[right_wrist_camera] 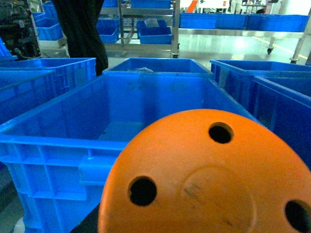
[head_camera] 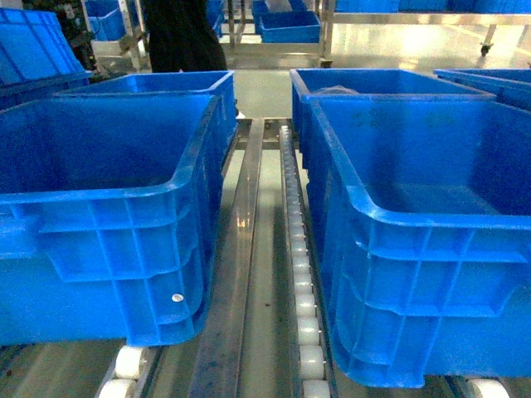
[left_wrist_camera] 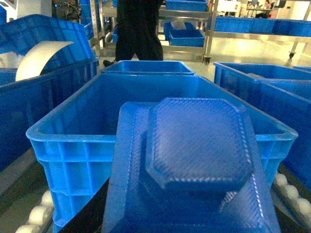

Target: Sort blue parts and orange caps into right shelf containers

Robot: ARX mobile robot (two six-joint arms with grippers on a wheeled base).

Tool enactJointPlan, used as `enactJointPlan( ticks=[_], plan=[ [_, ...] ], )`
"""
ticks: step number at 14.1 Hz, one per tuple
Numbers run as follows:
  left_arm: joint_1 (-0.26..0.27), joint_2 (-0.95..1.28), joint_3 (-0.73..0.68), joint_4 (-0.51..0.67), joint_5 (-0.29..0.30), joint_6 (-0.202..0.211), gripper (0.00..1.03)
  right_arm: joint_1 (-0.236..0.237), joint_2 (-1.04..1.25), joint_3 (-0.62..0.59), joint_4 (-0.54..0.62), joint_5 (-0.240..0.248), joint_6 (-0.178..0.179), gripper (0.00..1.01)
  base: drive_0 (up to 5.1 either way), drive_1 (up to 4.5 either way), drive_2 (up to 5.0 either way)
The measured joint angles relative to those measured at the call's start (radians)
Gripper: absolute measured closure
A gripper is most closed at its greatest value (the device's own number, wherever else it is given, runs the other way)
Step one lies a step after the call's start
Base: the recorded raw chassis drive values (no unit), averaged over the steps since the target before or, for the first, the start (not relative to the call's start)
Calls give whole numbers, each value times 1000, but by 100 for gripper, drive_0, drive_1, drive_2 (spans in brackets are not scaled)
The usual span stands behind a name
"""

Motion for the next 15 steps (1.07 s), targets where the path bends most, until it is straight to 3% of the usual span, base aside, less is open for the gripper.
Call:
enactJointPlan(
  ticks=[15],
  plan=[
    [0,0,0,-3,0,0,61,0,0,0,3,0,0,57,0,0,0]
  ],
)
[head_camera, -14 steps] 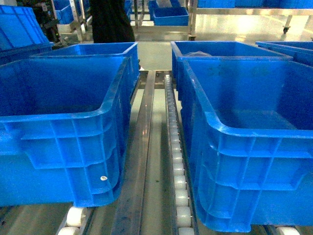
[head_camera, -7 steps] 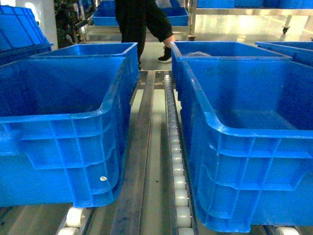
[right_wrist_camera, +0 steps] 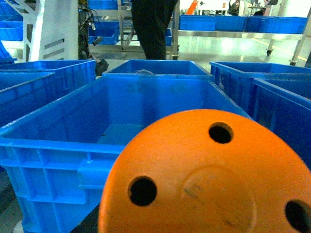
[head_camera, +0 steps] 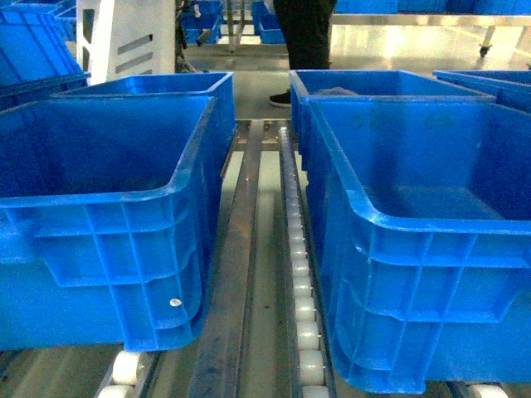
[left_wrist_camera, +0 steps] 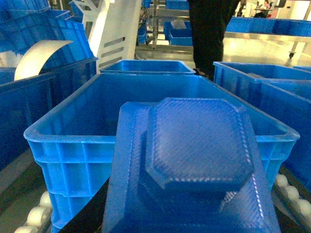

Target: Sort blue parts and orange caps into right shelf containers

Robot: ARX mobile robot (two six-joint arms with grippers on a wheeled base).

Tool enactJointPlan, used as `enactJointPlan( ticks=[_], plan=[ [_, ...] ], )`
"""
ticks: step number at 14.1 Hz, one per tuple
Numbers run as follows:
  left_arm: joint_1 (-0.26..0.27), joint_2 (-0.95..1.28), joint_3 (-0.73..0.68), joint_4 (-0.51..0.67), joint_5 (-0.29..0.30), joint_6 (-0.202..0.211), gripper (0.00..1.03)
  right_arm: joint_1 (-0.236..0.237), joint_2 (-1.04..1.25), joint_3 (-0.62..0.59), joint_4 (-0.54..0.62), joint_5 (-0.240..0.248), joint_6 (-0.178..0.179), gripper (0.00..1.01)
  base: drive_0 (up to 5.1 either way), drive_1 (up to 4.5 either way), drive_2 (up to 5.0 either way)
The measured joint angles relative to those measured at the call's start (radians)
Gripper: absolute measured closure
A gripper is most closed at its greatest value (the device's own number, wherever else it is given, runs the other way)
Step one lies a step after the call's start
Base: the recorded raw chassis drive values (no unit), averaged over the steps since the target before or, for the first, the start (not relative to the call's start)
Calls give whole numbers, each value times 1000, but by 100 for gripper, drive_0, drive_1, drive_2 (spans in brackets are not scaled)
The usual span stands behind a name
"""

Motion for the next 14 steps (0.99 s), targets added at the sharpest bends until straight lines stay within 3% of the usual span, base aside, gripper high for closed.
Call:
enactJointPlan(
  ticks=[11,13,14],
  plan=[
    [0,0,0,0,0,0,61,0,0,0,0,0,0,57,0,0,0],
    [3,-8,-1,23,10,0,61,18,-2,-3,32,48,-21,57,0,0,0],
    [0,-14,-2,66,21,-3,61,51,-3,-3,84,123,-40,57,0,0,0]
  ],
)
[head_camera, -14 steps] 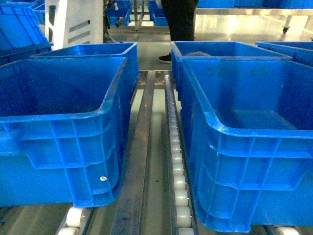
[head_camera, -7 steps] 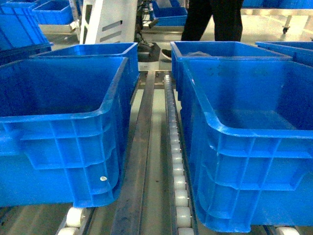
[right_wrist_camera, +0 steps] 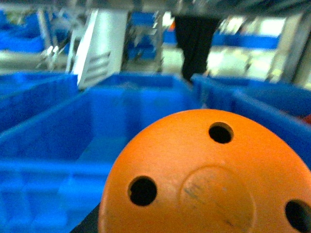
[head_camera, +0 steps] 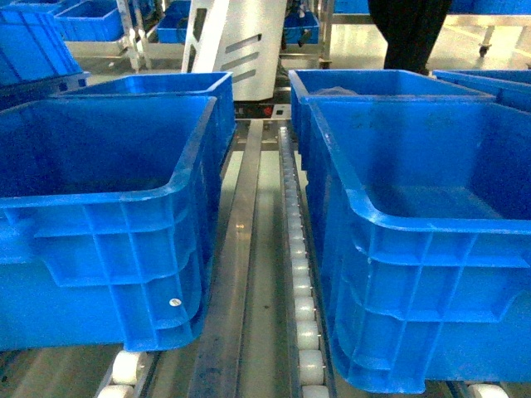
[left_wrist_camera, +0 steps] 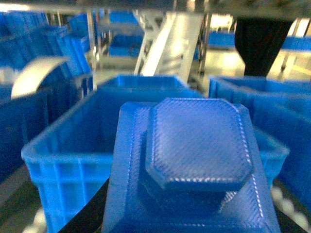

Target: Sort blue parts and orange caps into right shelf containers

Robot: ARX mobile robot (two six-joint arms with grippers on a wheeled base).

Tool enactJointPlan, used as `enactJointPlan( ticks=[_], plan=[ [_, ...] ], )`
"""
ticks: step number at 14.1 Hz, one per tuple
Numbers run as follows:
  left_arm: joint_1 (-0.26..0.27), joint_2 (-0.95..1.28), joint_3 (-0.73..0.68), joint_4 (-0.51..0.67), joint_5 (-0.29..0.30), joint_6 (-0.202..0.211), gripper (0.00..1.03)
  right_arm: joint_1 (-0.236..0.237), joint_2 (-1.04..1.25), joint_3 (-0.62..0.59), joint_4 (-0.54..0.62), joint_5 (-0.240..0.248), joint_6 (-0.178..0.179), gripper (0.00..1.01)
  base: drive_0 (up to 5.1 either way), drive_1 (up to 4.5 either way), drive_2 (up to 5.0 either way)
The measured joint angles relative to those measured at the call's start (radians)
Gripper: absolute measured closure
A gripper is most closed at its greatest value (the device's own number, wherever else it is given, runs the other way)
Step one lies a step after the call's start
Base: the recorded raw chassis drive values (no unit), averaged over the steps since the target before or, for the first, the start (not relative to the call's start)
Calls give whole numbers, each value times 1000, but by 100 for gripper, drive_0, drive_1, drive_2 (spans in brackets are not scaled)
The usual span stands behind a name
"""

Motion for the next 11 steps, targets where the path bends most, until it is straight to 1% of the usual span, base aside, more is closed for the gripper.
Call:
enactJointPlan(
  ticks=[1,2,4,5,6,7,8,9,10,11],
  plan=[
    [-13,-1,0,52,1,-3,61,38,-2,0,54,71,-32,57,0,0,0],
    [-44,11,0,50,-11,-9,61,41,-2,0,6,92,-40,57,0,0,0],
    [-79,70,0,165,-29,-12,61,38,14,1,71,88,-39,57,0,0,0],
    [-79,163,1,264,-29,-11,61,37,65,2,121,76,-40,57,0,0,0],
    [-63,327,6,408,-22,-9,61,23,180,5,225,46,-40,57,0,0,0],
    [-26,520,43,539,11,-9,61,-7,327,30,338,-10,-40,57,0,0,0],
    [16,759,156,704,45,-10,61,-42,526,111,456,-94,-31,57,0,0,0],
    [39,957,285,812,54,-5,61,-60,704,205,544,-168,-8,57,0,0,0],
    [50,1141,409,834,50,-1,61,-67,877,300,593,-200,2,57,0,0,0],
    [49,1311,518,793,53,-6,61,-72,1048,400,592,-204,5,57,0,0,0]
  ],
)
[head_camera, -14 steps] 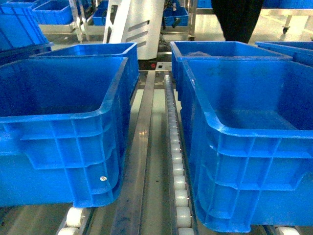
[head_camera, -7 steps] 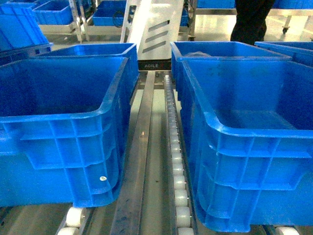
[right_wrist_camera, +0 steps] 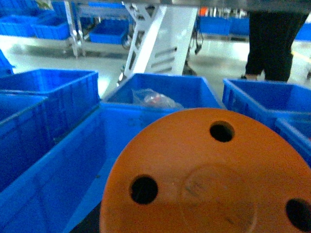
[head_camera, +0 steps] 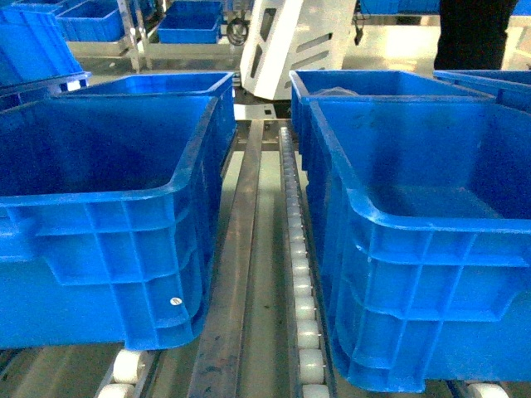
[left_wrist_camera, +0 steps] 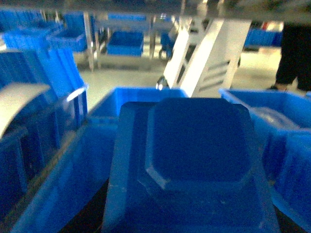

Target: Sort blue parts and orange caps into right shelf containers

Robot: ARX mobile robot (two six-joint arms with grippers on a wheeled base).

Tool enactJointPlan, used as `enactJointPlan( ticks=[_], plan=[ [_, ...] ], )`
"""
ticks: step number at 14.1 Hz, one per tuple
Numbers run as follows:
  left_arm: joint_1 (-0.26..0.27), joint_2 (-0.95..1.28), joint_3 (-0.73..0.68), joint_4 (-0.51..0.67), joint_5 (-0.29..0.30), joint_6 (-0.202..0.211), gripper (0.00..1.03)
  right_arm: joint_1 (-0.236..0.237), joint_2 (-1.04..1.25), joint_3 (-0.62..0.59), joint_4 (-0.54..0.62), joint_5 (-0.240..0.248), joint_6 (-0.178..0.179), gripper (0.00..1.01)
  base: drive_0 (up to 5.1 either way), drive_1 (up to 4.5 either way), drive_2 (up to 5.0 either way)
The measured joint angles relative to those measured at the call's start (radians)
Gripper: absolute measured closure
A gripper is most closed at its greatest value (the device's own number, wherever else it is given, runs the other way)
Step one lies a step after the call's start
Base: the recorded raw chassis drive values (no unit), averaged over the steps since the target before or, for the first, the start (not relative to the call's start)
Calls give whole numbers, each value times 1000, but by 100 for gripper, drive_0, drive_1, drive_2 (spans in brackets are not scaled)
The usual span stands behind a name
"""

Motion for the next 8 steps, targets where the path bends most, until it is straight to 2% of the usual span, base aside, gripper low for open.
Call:
enactJointPlan(
  ticks=[2,3,4,5,6,8],
  plan=[
    [-24,255,202,-108,-31,-35,57,-5,322,217,-43,45,17,57,0,0,0],
    [-37,311,280,-134,-29,-53,45,4,446,318,-53,91,26,57,0,0,0],
    [-49,325,321,-135,-33,-61,32,18,527,376,-40,146,26,51,0,0,0],
    [-53,320,327,-142,-60,-68,20,29,553,385,-50,204,24,38,0,0,0],
    [-52,321,327,-150,-72,-83,7,33,553,383,-47,211,23,25,0,0,0],
    [-45,321,326,-149,-78,-90,5,34,550,385,-45,216,24,1,0,0,0]
  ],
)
